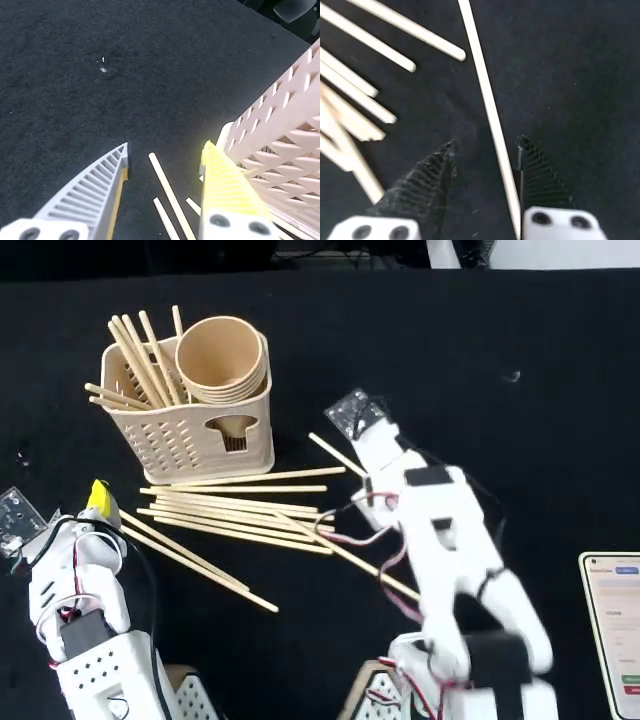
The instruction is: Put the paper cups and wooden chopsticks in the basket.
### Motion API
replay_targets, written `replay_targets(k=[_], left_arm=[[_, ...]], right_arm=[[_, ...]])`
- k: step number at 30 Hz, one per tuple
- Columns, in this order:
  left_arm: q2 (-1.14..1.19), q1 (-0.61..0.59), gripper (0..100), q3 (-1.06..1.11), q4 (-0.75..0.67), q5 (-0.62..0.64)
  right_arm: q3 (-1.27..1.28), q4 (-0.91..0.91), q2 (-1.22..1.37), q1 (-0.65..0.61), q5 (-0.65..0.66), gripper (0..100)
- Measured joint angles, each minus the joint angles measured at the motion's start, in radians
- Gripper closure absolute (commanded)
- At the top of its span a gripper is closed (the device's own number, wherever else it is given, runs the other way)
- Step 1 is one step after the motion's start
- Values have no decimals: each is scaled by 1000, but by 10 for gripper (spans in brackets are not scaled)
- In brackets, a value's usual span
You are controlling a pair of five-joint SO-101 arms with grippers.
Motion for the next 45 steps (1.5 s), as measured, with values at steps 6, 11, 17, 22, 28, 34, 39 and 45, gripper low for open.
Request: replay_targets(k=[6, 11, 17, 22, 28, 34, 39, 45], left_arm=[[0, 0, 766, 0, 0, 0], [0, 0, 766, 0, 0, 0], [0, 0, 766, 0, 0, 0], [0, 0, 766, 0, 0, 0], [0, 0, 766, 0, 0, 0], [0, 0, 766, 0, 0, 0], [0, 0, 766, 0, 0, 0], [0, 0, 766, 0, 0, 0]], right_arm=[[-184, 9, 253, 63, 107, 811], [-313, 118, 396, 63, 169, 962], [-404, 212, 434, 77, 173, 988], [-399, 333, 285, 161, 180, 988], [-137, 456, 11, 144, 267, 988], [187, 338, -261, 81, 299, 987], [374, 298, -430, -26, 302, 933], [425, 269, -526, -161, 218, 820]])
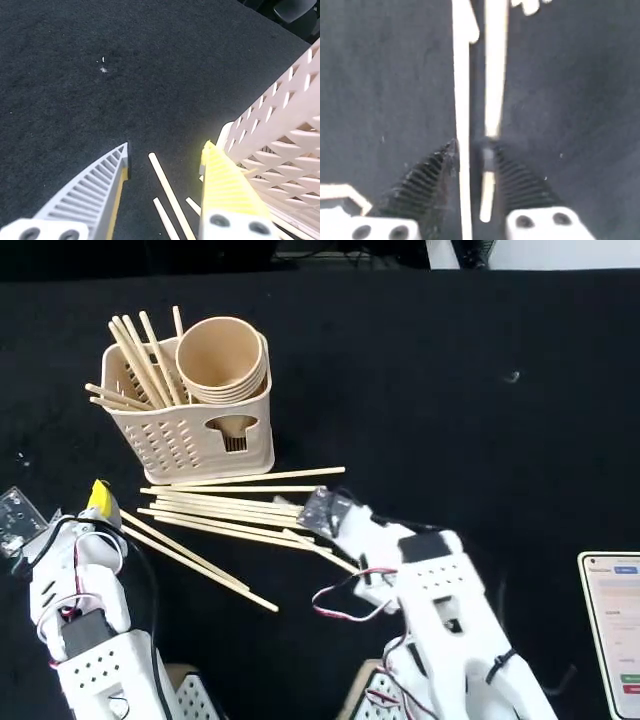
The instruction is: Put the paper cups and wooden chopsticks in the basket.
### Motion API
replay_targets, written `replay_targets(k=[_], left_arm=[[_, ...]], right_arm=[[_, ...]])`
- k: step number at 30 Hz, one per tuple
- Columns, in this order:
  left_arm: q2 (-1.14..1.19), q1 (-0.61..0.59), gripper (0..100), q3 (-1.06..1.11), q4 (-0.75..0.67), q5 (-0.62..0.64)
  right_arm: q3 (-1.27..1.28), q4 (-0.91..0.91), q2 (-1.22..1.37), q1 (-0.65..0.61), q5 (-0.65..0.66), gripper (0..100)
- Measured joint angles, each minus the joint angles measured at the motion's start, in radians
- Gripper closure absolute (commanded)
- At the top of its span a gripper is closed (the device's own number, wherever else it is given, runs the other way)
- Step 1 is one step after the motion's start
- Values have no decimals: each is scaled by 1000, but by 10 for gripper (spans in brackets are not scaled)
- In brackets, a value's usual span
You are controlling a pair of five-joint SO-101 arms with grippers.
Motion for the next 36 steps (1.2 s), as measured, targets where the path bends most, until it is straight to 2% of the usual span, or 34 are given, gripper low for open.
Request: replay_targets(k=[5, 10, 15, 17, 23, 28, 31, 34, 36], left_arm=[[0, 0, 766, 0, 0, 0], [0, 0, 766, 0, 0, 0], [0, 0, 766, 0, 0, 0], [0, 0, 766, 0, 0, 0], [0, 0, 766, 0, 0, 0], [0, 0, 766, 0, 0, 0], [0, 0, 766, 0, 0, 0], [0, 0, 766, 0, 0, 0], [0, 0, 766, 0, 0, 0]], right_arm=[[17, -63, -3, -91, -55, 819], [58, -140, -3, -100, -69, 814], [71, -157, -3, -100, -69, 692], [74, -158, -3, -100, -69, 676], [91, -206, -3, -98, -69, 742], [83, -226, 55, -98, -69, 711], [23, -226, 158, -78, -71, 725], [-37, -226, 262, -63, -71, 787], [-66, -218, 304, -63, -71, 887]])
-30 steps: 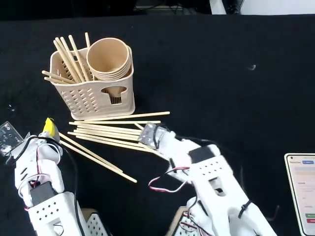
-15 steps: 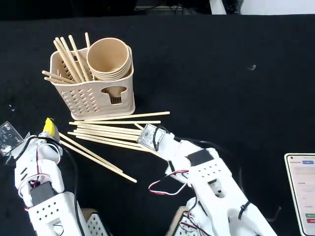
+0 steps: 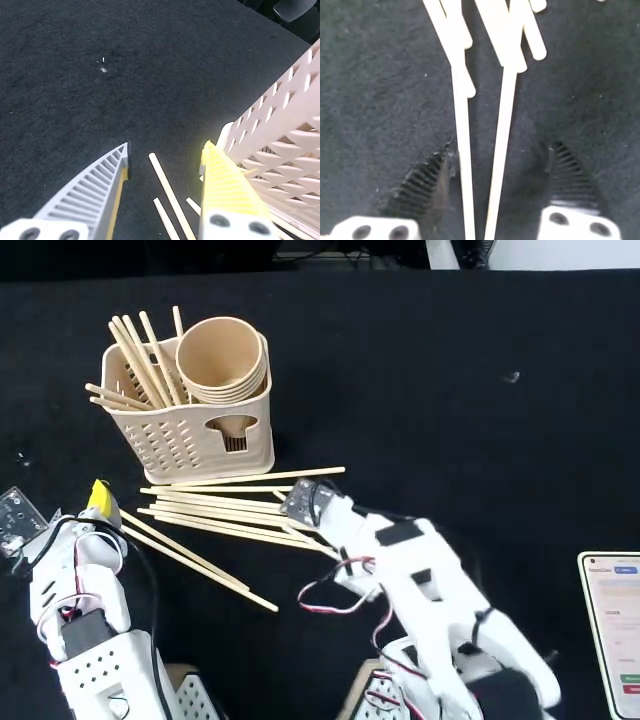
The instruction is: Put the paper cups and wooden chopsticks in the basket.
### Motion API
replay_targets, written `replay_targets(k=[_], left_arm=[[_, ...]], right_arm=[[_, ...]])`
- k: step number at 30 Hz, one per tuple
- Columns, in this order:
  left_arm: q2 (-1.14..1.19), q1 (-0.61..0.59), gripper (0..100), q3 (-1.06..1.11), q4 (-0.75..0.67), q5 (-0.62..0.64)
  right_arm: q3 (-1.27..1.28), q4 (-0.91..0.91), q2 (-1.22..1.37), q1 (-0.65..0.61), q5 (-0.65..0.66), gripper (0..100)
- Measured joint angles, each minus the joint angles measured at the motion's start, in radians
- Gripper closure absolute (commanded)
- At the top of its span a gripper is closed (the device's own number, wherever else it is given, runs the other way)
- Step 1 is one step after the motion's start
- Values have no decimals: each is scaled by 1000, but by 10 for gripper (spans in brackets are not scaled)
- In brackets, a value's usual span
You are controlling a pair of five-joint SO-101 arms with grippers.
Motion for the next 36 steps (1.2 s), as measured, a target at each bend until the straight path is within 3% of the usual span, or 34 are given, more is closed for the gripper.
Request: replay_targets(k=[2, 12, 17, 22, 27, 31, 36], left_arm=[[0, 0, 766, 0, 0, 0], [0, 0, 766, 0, 0, 0], [0, 0, 766, 0, 0, 0], [0, 0, 766, 0, 0, 0], [0, 0, 766, 0, 0, 0], [0, 0, 766, 0, 0, 0], [0, 0, 766, 0, 0, 0]], right_arm=[[-11, 3, 5, 0, 2, 995], [-35, 14, -3, 20, 2, 988], [-55, 184, -172, 20, -21, 988], [-199, 463, -453, 17, -97, 987], [-393, 586, -721, -126, -255, 987], [-437, 439, -872, -281, -396, 987], [-324, -14, -882, -327, -611, 987]])
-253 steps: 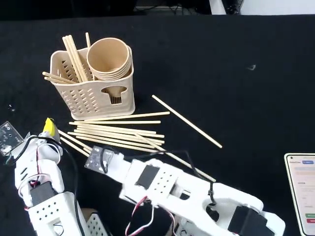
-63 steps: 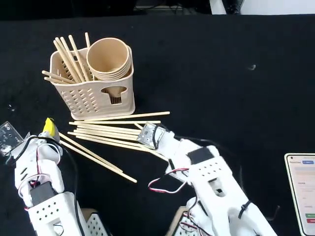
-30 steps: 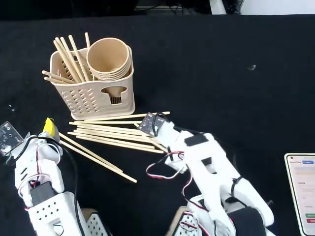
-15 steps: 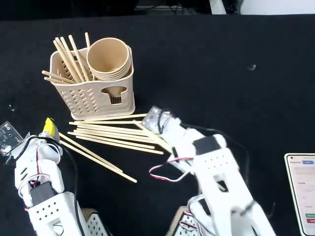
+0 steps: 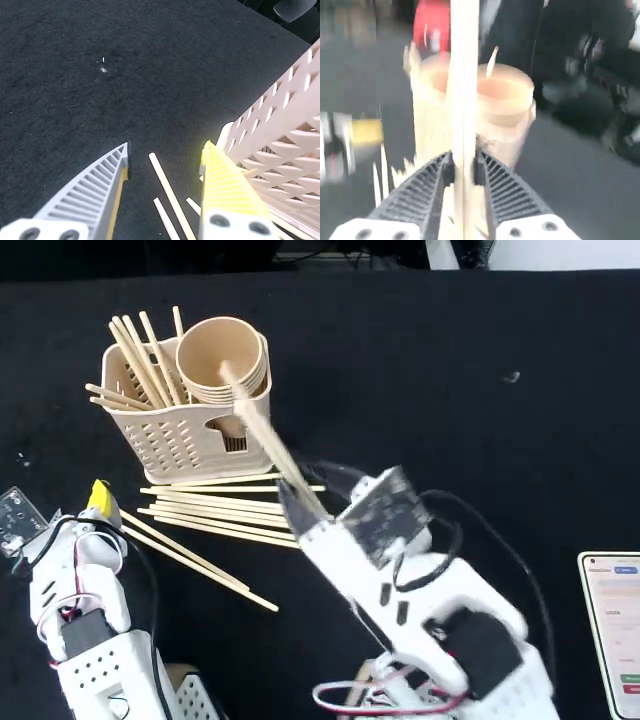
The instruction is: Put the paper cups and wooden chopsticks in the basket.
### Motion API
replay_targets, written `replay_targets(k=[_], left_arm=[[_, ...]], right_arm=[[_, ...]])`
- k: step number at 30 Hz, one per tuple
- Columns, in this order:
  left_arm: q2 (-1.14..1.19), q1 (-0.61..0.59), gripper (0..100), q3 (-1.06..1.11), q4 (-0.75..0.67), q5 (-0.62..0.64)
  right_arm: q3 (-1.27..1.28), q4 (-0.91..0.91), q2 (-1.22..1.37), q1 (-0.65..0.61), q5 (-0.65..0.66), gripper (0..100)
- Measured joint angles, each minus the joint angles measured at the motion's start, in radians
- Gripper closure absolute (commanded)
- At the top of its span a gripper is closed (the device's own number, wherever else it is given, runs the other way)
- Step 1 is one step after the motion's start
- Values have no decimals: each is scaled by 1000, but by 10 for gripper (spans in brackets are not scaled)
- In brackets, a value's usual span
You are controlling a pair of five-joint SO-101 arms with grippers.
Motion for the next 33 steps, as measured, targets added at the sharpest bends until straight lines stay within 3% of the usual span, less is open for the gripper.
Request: replay_targets(k=[6, 9, 27, 33], left_arm=[[0, 0, 766, 0, 0, 0], [0, 0, 766, 0, 0, 0], [0, 0, 766, 0, 0, 0], [0, 0, 766, 0, 0, 0]], right_arm=[[147, -667, 60, -63, -150, 987], [137, -868, 153, -129, -160, 987], [-601, -1099, 1263, -153, -163, 987], [-667, -1099, 1413, -126, -11, 985]])
